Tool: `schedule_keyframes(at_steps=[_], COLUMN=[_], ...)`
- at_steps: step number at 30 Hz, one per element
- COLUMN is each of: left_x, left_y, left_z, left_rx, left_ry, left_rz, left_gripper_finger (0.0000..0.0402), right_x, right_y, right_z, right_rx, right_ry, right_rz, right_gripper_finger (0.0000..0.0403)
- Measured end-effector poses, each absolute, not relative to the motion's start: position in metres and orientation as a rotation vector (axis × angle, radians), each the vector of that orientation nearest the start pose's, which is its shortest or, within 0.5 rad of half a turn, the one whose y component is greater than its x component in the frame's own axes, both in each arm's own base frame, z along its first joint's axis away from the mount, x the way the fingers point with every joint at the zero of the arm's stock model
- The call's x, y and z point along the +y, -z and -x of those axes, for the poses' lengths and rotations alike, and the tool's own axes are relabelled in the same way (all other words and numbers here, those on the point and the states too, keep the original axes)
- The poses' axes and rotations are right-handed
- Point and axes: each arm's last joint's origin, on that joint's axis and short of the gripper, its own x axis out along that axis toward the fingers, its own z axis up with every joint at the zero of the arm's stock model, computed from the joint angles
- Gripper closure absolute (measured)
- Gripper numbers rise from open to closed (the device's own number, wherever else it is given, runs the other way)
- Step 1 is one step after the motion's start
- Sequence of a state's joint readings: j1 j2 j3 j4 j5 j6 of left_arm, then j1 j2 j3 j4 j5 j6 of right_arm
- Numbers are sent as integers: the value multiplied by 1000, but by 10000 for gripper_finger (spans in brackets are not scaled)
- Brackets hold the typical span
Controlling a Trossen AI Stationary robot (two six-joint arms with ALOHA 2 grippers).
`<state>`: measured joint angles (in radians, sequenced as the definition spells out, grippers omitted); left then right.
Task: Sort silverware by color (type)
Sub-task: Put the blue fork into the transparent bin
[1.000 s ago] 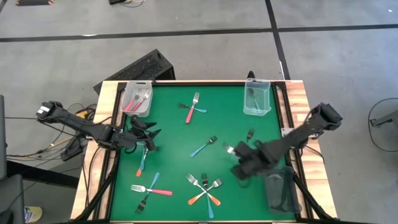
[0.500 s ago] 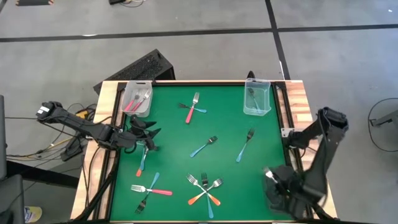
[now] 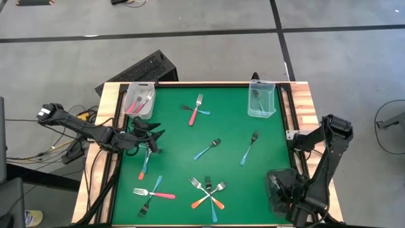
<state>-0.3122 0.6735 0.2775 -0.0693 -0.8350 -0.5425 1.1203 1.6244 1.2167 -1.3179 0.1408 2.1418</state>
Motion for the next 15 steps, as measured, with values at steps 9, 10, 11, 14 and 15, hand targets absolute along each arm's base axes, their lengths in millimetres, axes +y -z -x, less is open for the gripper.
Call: schedule_keyframes(at_steps=[9,10,11,14,15], left_x=[-24,-24,-24,-24,-24], left_y=[-193,-193,-193,-193,-193], left_z=[-142,-142,-142,-142,-142], left_rx=[218,220,223,228,228], left_ry=[-580,-574,-569,-555,-554], left_rz=[284,286,287,293,294], left_gripper_finger=[212,212,212,212,212], right_x=[197,190,184,161,152], right_y=[-242,-244,-244,-245,-247], right_z=[-148,-153,-160,-177,-182], right_rx=[920,900,890,881,883], right_ry=[1022,1044,1055,1054,1048], right_rz=[-465,-438,-419,-354,-349], right_gripper_finger=[195,196,197,201,201])
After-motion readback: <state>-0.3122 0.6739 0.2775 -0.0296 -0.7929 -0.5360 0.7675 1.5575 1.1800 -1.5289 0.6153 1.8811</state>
